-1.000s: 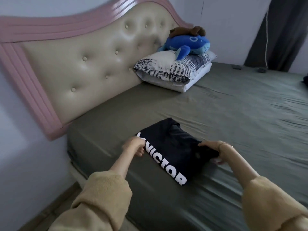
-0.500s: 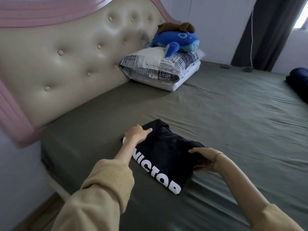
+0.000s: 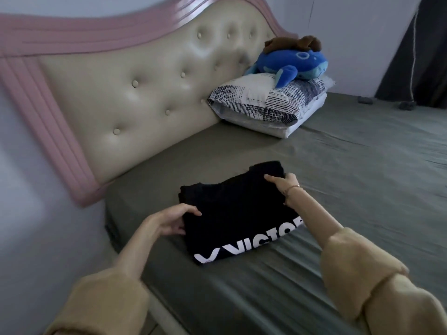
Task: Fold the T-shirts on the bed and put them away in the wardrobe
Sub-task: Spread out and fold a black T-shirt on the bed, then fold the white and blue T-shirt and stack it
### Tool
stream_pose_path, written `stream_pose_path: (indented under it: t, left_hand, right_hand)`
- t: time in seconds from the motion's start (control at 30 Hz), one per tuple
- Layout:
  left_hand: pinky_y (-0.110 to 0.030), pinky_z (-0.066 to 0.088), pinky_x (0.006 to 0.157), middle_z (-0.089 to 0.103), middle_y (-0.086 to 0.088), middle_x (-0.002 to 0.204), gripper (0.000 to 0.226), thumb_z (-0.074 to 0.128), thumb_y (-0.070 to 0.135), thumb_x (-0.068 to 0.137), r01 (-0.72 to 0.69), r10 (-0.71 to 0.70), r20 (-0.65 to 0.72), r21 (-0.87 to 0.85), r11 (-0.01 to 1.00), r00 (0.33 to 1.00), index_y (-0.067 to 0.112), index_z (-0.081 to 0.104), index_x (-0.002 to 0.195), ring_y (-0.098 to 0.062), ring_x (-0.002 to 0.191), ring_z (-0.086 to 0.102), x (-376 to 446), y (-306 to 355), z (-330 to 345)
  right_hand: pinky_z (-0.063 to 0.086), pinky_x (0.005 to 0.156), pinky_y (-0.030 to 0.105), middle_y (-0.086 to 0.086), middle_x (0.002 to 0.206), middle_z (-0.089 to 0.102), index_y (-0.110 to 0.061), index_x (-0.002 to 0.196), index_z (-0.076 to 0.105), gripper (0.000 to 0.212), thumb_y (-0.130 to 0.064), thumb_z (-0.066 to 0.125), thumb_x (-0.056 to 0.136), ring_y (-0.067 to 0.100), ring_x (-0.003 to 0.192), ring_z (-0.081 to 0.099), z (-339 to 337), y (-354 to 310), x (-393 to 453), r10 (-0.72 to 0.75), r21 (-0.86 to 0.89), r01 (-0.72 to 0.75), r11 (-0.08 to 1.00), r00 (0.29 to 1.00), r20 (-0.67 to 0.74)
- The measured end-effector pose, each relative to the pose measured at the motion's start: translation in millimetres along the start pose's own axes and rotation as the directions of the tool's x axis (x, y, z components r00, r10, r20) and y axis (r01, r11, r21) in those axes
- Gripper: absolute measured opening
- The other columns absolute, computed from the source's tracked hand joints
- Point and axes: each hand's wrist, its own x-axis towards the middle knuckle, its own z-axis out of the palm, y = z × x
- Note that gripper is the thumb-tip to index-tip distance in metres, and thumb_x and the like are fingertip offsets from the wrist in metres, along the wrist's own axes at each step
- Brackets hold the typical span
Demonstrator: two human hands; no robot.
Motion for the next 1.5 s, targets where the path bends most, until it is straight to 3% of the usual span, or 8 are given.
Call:
stream_pose_path:
  t: [0.07, 0.3, 0.47, 0.7, 0.9, 1.1, 1.33, 1.5]
  left_hand:
    - [-0.025, 0.052, 0.065, 0.069, -0.001, 0.094, 0.018, 0.051, 0.009, 0.091, 0.006, -0.005, 0.013, -0.072, 0.997, 1.0, 0.014, 0.061, 0.104, -0.014, 0.078, 0.066, -7, -11, -10]
    - [-0.034, 0.049, 0.088, 0.054, -0.007, 0.133, 0.038, 0.051, 0.007, 0.093, 0.098, -0.098, -0.03, -0.001, 0.995, 0.995, 0.011, 0.049, 0.131, -0.027, 0.118, 0.055, -9, -18, -17]
    - [-0.033, 0.052, 0.078, 0.057, -0.009, 0.124, 0.035, 0.057, 0.011, 0.092, 0.166, -0.155, -0.167, 0.058, 0.984, 0.974, 0.007, 0.048, 0.126, -0.025, 0.101, 0.06, -12, -9, -9]
    - [-0.045, 0.035, 0.103, 0.027, -0.018, 0.144, 0.068, 0.059, 0.026, 0.088, 0.297, 0.1, -0.745, 0.381, 0.876, 0.66, 0.001, 0.022, 0.139, -0.032, 0.132, 0.031, -21, 14, 46]
    - [-0.046, 0.031, 0.104, 0.023, -0.017, 0.146, 0.063, 0.054, 0.022, 0.09, 0.159, 0.265, -0.584, 0.573, 0.804, 0.768, 0.004, 0.021, 0.141, -0.031, 0.135, 0.024, -37, 46, 146]
    - [-0.038, 0.032, 0.105, 0.03, -0.019, 0.148, 0.065, 0.046, 0.024, 0.094, -0.042, 0.323, -0.281, 0.692, 0.72, 0.904, -0.001, 0.016, 0.146, -0.033, 0.136, 0.032, -53, 66, 288]
    - [-0.033, 0.034, 0.103, 0.037, -0.022, 0.146, 0.058, 0.048, 0.02, 0.095, -0.317, 0.353, 0.101, 0.707, 0.632, 0.93, -0.005, 0.024, 0.141, -0.033, 0.133, 0.038, -92, 70, 508]
    - [-0.027, 0.032, 0.1, 0.037, -0.02, 0.147, 0.065, 0.05, 0.024, 0.096, -0.47, 0.311, 0.353, 0.663, 0.582, 0.882, -0.005, 0.02, 0.145, -0.03, 0.135, 0.037, -119, 51, 644]
  right_hand:
    - [0.049, 0.088, 0.034, 0.017, 0.119, 0.06, -0.003, 0.118, 0.054, 0.041, -0.028, 0.065, 0.087, 0.032, 0.106, 0.058, 21, -14, 7, -0.123, -0.188, 0.125, 0.974, 0.992, 0.021]
    - [0.042, 0.093, 0.04, 0.024, 0.126, 0.052, 0.001, 0.13, 0.034, 0.042, -0.017, 0.05, 0.095, 0.038, 0.115, 0.051, 65, -2, 16, -0.237, -0.456, 0.25, 0.854, 0.968, 0.086]
    - [0.034, 0.101, 0.044, 0.016, 0.13, 0.053, -0.006, 0.134, 0.033, 0.042, -0.022, 0.044, 0.097, 0.034, 0.12, 0.048, 53, 13, 15, -0.246, -0.568, 0.238, 0.788, 0.967, 0.063]
    - [0.038, 0.099, 0.035, 0.015, 0.136, 0.048, -0.006, 0.138, 0.036, 0.048, -0.025, 0.048, 0.095, 0.03, 0.122, 0.047, -4, 32, -4, -0.106, -0.543, 0.164, 0.823, 0.985, 0.138]
    - [0.04, 0.089, 0.026, 0.014, 0.132, 0.052, -0.009, 0.134, 0.043, 0.043, -0.024, 0.049, 0.095, 0.028, 0.118, 0.051, -97, 39, -45, -0.093, -0.503, 0.12, 0.856, 0.993, 0.079]
    - [0.037, 0.048, 0.021, 0.016, 0.115, 0.064, -0.009, 0.127, 0.047, 0.036, -0.025, 0.051, 0.094, 0.019, 0.083, 0.057, -230, 72, -93, -0.072, -0.449, 0.044, 0.892, 0.996, -0.046]
    - [0.03, 0.033, 0.008, 0.012, 0.093, 0.061, -0.005, 0.126, 0.048, 0.036, -0.011, 0.055, 0.091, 0.008, 0.054, 0.047, -421, 131, -176, -0.002, -0.405, -0.116, 0.907, 0.96, -0.279]
    - [0.042, 0.076, 0.023, 0.014, 0.121, 0.061, -0.005, 0.125, 0.052, 0.036, -0.01, 0.053, 0.089, 0.027, 0.106, 0.059, -533, 174, -233, 0.037, -0.388, -0.238, 0.89, 0.887, -0.461]
